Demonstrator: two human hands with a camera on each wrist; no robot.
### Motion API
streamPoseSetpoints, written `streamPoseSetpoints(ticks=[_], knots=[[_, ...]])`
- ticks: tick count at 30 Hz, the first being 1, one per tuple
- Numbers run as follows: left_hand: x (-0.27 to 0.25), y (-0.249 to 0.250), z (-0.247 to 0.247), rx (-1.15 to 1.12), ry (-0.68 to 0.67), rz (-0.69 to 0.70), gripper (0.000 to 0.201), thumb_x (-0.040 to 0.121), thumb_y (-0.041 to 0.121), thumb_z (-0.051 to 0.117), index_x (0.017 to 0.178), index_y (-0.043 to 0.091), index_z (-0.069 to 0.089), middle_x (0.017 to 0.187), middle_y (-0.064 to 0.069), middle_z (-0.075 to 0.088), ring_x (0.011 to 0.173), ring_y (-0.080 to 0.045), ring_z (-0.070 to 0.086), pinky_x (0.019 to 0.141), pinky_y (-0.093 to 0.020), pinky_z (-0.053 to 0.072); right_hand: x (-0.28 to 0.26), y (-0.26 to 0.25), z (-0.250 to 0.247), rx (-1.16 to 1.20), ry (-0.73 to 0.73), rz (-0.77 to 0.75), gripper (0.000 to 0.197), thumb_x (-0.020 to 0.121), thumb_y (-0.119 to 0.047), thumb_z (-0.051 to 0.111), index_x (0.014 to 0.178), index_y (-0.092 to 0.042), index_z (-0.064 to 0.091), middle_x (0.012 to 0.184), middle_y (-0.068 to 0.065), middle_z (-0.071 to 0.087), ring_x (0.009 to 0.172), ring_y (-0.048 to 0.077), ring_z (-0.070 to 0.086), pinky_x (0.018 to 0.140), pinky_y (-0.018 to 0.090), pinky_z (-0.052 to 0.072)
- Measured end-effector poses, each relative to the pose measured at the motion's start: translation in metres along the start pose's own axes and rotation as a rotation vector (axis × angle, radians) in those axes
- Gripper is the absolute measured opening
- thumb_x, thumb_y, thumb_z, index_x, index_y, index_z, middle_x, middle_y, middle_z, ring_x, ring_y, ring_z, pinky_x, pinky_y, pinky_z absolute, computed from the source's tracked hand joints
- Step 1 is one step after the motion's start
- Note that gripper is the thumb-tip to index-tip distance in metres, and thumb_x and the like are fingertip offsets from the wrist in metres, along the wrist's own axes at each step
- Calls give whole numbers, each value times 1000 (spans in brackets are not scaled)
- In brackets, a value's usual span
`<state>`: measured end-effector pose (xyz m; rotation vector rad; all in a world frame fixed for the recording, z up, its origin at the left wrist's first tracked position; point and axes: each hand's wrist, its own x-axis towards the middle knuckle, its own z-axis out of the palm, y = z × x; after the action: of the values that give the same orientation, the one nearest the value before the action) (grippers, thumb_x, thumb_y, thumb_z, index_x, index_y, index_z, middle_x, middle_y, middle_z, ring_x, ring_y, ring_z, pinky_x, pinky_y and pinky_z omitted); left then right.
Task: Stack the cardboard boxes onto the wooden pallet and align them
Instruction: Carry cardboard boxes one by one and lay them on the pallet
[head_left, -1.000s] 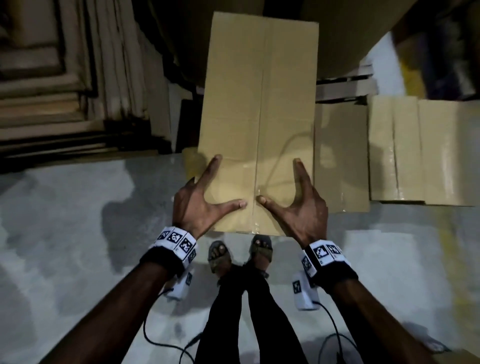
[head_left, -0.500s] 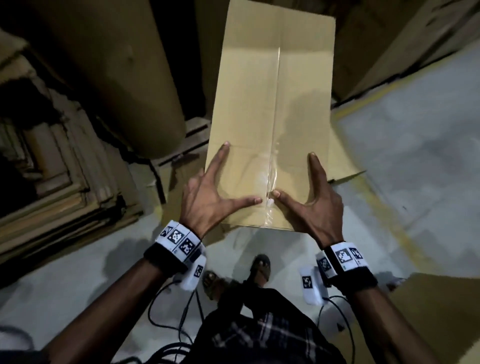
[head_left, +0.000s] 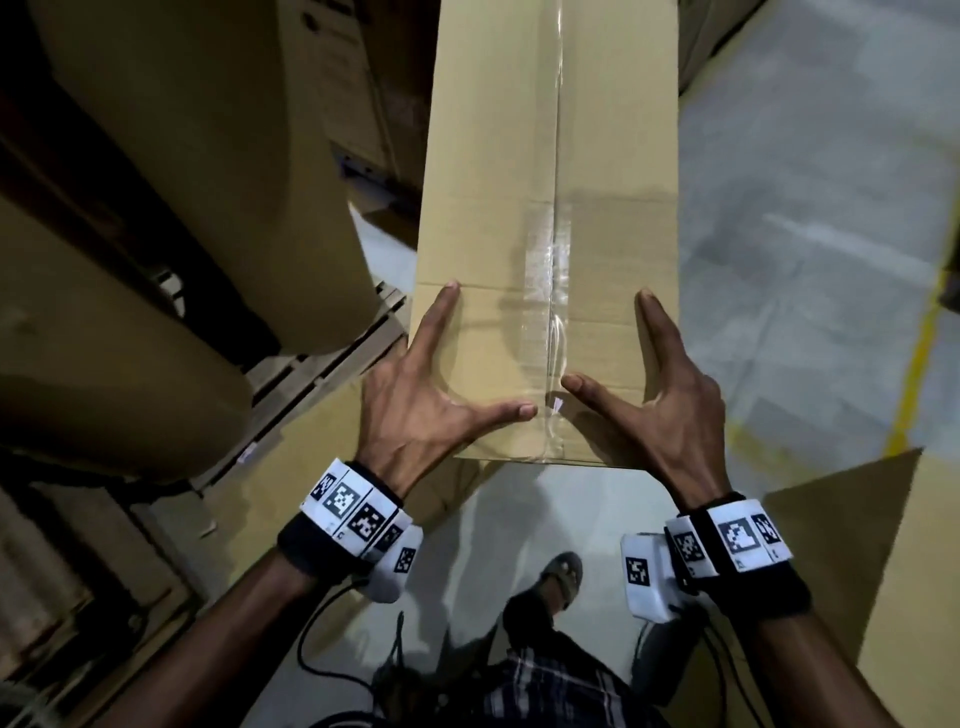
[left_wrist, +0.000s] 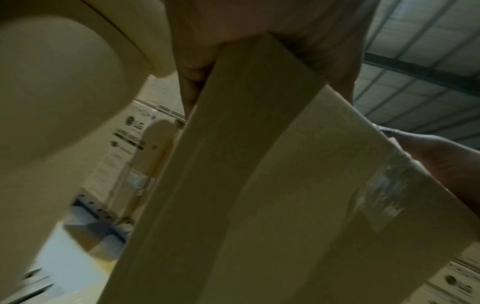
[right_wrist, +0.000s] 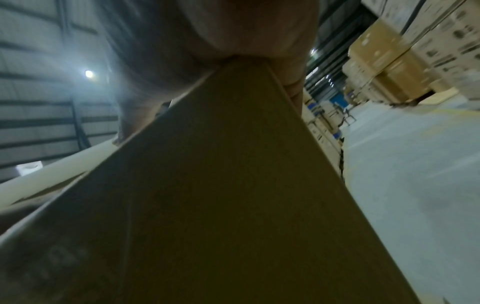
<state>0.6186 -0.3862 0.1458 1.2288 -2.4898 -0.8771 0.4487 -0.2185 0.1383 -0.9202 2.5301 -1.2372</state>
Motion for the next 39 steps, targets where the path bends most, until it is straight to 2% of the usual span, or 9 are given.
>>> streamPoseSetpoints(ticks=[4, 7, 11, 16, 22, 26, 31, 35, 39], knots=[[44, 83, 48, -18, -25, 47, 142, 45, 90, 75, 161, 53, 2, 148, -14, 57, 134, -34, 54, 116, -48, 38, 55, 50, -61, -5, 57, 13, 109, 60, -89, 67, 156, -55, 28, 156, -13, 49, 140, 15, 48, 107, 27, 38], [74, 141, 80, -74, -29, 117, 140, 44, 88, 76, 161, 52, 8, 142, -11, 61, 130, -31, 56, 114, -42, 39, 93, 83, -109, -28, 105, 39, 108, 60, -88, 67, 155, -56, 28, 153, -12, 52, 138, 18, 51, 110, 35, 41], [117, 216, 122, -100, -62, 234, 139, 43, 92, 72, 161, 51, 12, 141, -7, 63, 127, -30, 58, 109, -43, 43, 135, 124, -171, -30, 209, 83, 107, 62, -88, 71, 155, -55, 30, 152, -11, 53, 138, 17, 51, 110, 36, 42], [175, 293, 173, -124, -122, 360, 136, 44, 87, 77, 160, 52, 16, 141, -6, 63, 129, -28, 55, 106, -34, 42, 181, 177, -223, -40, 344, 118, 107, 64, -90, 67, 156, -50, 31, 155, -16, 49, 140, 10, 49, 113, 38, 45], [264, 383, 243, -172, -205, 531, 134, 45, 91, 75, 160, 49, 22, 136, -6, 65, 125, -23, 59, 101, -25, 41, 252, 238, -277, -76, 468, 207, 109, 63, -92, 64, 157, -48, 30, 157, -21, 45, 140, 3, 46, 113, 31, 42], [346, 450, 296, -166, -263, 641, 133, 46, 94, 74, 160, 50, 21, 135, -5, 67, 123, -25, 62, 103, -33, 47, 322, 273, -311, -94, 555, 264, 107, 65, -89, 65, 157, -48, 30, 158, -21, 43, 134, -8, 41, 111, 26, 40], [440, 542, 343, -135, -322, 774, 131, 47, 93, 74, 159, 48, 24, 129, -5, 69, 116, -27, 66, 98, -35, 50, 406, 302, -357, -105, 676, 355, 104, 67, -87, 66, 157, -50, 28, 159, -22, 40, 140, -2, 41, 115, 33, 41], [483, 616, 384, -163, -400, 909, 132, 47, 90, 77, 160, 43, 27, 135, -4, 67, 120, -26, 64, 100, -33, 49, 444, 331, -397, -129, 785, 435, 104, 70, -85, 67, 158, -49, 27, 161, -22, 38, 144, 2, 42, 116, 39, 43], [506, 689, 431, -203, -499, 1011, 135, 45, 93, 74, 160, 45, 25, 144, 4, 61, 126, -20, 62, 104, -32, 50, 464, 359, -440, -176, 897, 507, 102, 71, -86, 65, 158, -49, 27, 161, -24, 36, 143, -1, 40, 116, 39, 42]])
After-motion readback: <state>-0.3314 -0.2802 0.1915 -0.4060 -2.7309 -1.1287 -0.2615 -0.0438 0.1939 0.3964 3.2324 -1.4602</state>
